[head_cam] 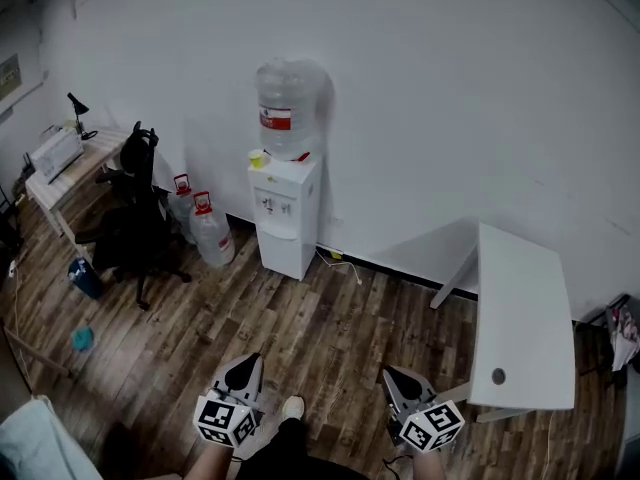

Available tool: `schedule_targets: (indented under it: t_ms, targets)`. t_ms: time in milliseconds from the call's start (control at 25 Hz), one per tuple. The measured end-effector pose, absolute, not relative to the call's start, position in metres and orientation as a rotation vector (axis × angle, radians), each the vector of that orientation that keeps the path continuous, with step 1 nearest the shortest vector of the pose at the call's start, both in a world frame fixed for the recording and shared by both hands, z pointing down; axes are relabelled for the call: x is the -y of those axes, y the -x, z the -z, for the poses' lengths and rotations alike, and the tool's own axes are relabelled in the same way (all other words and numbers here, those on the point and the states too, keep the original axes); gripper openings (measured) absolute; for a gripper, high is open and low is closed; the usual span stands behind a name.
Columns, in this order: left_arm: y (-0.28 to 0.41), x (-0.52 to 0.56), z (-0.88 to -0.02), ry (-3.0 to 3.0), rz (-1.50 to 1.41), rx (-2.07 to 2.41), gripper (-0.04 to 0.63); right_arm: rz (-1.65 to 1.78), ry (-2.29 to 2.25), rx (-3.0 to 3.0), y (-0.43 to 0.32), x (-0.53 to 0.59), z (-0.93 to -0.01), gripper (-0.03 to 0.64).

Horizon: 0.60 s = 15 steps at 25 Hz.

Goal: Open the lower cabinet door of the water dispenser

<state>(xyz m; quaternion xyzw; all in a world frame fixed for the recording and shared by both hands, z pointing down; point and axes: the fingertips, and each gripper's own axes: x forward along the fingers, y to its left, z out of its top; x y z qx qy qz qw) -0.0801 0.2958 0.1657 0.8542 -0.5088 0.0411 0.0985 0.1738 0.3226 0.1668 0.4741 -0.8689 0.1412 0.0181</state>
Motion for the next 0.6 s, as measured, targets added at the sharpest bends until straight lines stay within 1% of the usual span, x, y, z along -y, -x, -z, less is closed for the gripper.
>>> schedule_targets:
  t_ms: [280,600]
  targets:
    - [0.117,-0.171,-0.157,-2.545,-0.151,1.479,0.014,-0.415,-1.457,2.743,-0.119,-0.19,-0.149,0.022]
    - [0.127,-0.084,-0.17,-2.543,-0.139,1.392,0.014,-0.487,-1.477,2.705,-0.101,-0.107,-0.156,0.021]
